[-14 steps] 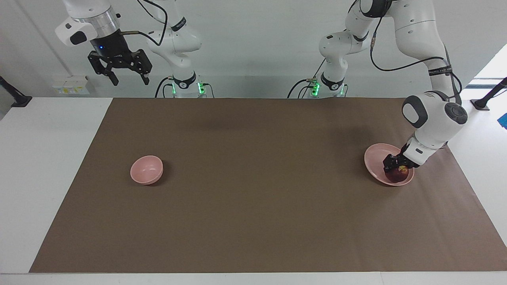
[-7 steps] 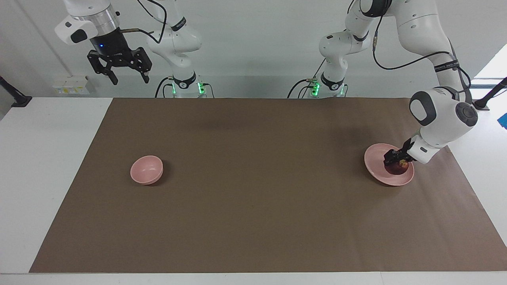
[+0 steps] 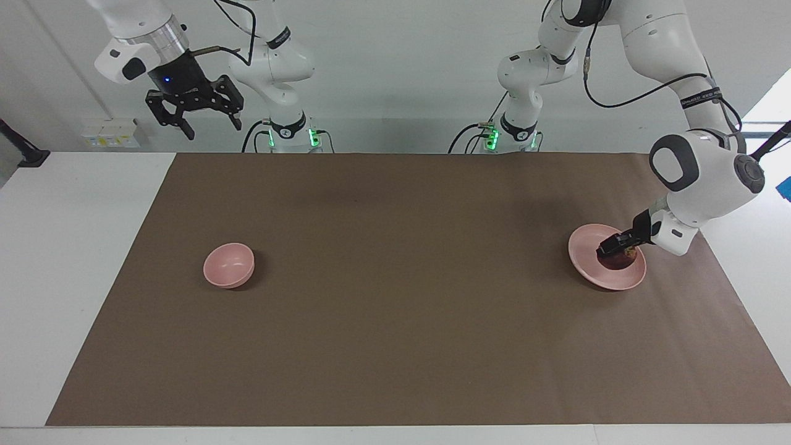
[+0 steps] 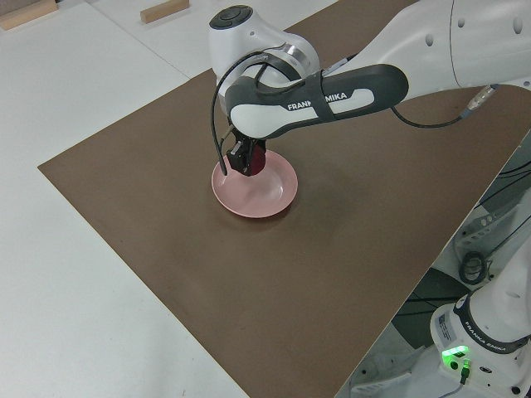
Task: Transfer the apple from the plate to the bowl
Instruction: 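Lift the apple with the left gripper while the right gripper reaches toward it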
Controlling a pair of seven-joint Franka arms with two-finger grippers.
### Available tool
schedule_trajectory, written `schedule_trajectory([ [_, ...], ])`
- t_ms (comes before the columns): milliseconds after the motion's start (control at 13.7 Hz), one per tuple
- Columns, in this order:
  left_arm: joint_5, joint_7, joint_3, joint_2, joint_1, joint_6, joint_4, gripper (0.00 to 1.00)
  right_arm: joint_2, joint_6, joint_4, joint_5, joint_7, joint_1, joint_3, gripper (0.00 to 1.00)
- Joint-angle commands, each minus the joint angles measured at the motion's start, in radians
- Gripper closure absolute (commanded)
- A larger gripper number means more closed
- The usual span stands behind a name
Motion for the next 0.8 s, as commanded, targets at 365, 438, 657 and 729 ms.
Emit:
schedule_trajectory([
  [365, -0.11, -0.109, 0.0, 0.029, -0.013, -0.093, 0.099, 1.0, -0.003, 0.086, -0.104, 0.137, -0.096, -0.04, -0.002, 0.0],
  [438, -0.109, -0.107, -0.001, 0.032, -0.018, -0.105, 0.111, 1.0, 0.008, 0.097, -0.119, 0.174, -0.153, -0.06, -0.002, 0.0],
  [657, -0.11, -0.098, -0.001, 0.048, -0.059, -0.093, 0.131, 1.0, 0.051, 0.098, -0.129, 0.275, -0.291, -0.117, -0.004, 0.0],
  [729, -0.124, -0.1, -0.001, 0.051, -0.066, -0.101, 0.138, 1.0, 0.06, 0.098, -0.129, 0.306, -0.3, -0.129, -0.004, 0.0],
])
